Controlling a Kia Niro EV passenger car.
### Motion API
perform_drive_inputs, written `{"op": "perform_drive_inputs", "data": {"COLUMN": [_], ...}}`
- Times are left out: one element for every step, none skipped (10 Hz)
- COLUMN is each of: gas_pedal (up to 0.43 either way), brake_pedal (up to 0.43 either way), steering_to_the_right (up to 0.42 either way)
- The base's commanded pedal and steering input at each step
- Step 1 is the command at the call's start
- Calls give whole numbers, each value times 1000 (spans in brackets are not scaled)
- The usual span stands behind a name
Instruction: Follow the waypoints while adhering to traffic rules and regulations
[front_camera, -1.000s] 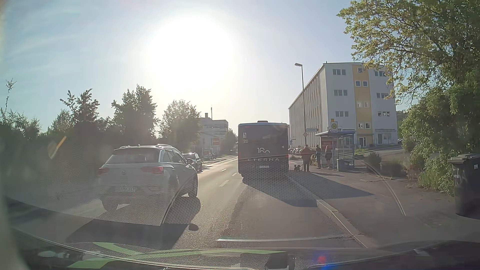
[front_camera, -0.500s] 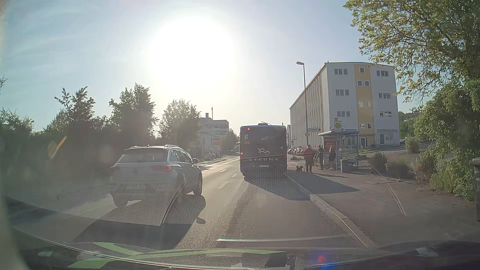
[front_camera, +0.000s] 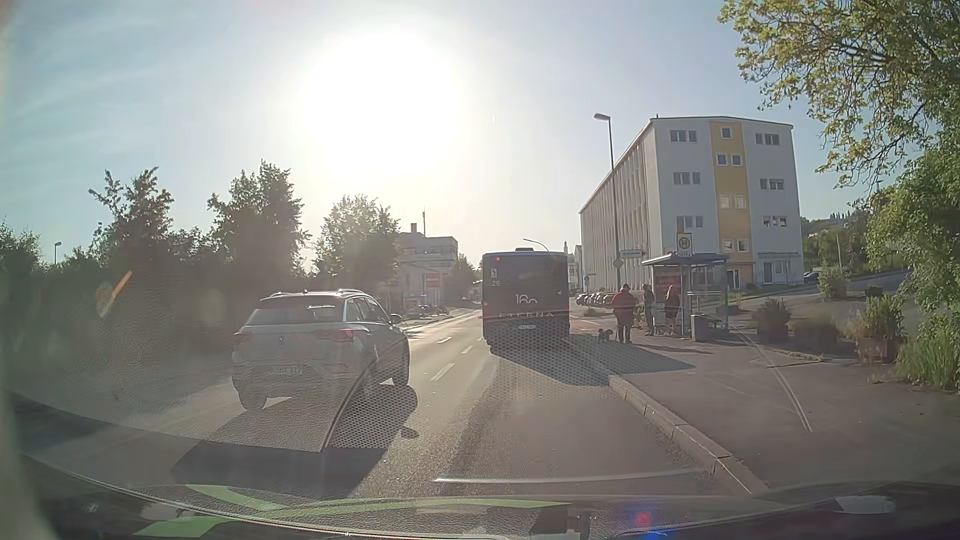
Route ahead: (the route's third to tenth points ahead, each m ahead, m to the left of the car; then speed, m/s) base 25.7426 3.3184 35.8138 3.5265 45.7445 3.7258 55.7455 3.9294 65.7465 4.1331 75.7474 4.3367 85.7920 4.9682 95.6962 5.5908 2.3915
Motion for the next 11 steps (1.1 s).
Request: {"op": "perform_drive_inputs", "data": {"gas_pedal": [150,150,150,150,150,150,150,150,150,150,150], "brake_pedal": [0,0,0,0,0,0,0,0,0,0,0], "steering_to_the_right": [-13,-13,-13,-13,-13,-13,-12,-13,-12,-12,-12]}}
